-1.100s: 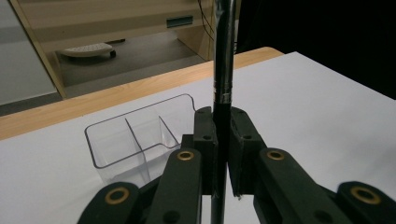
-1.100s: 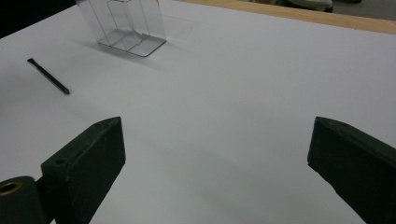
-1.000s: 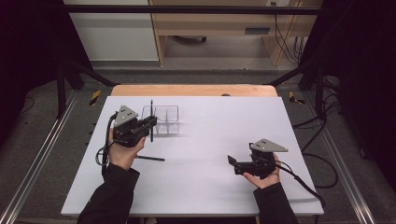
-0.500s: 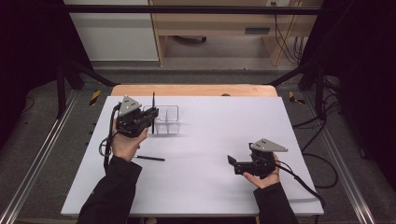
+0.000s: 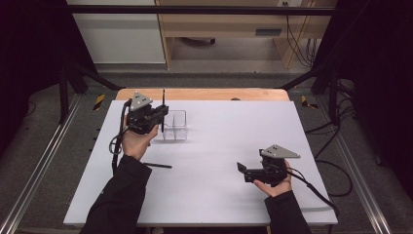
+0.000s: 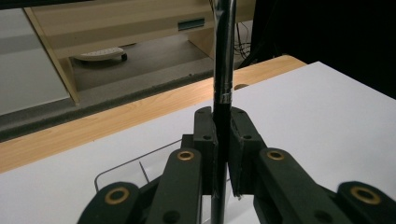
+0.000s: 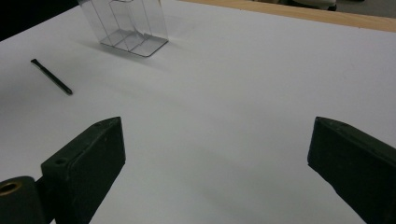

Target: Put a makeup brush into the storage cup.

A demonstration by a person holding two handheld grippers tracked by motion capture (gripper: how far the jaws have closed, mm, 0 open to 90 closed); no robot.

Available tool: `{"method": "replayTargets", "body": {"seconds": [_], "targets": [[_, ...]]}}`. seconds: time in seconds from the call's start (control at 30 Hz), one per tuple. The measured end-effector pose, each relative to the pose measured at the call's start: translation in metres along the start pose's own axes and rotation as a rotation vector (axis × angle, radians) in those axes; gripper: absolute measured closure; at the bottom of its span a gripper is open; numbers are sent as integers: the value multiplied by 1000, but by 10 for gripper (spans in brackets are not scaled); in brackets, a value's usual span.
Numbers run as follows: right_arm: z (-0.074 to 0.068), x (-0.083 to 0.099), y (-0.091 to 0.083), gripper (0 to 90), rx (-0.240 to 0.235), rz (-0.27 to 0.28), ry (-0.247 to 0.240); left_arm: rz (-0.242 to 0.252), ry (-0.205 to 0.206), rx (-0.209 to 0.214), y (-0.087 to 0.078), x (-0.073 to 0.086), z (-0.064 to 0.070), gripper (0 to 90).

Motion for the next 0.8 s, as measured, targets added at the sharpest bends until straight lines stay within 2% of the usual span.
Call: {"method": "replayTargets", "body": {"seconds": [0.2, 0.33, 0.7, 0.8], "targets": [[0, 0, 0, 45, 0, 1, 0, 4, 6, -4, 8, -5, -3, 825], [0, 0, 0, 45, -2, 1, 1, 18, -5, -10, 13, -8, -6, 826], [0, 0, 0, 47, -8, 2, 5, 4, -26, -23, 30, -10, -15, 826], [0, -1, 0, 47, -7, 3, 4, 9, -18, -23, 32, -12, -15, 825]]}}
Point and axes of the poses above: each handheld gripper's, and its own axes: y roughly forward along the jaws, x roughly out of its underside, z roughly to its right, the point moved 2 cm from there along y, roughly forward along the jaws, and after that the axes turned 4 degrees about x, right-handed, at the moved point
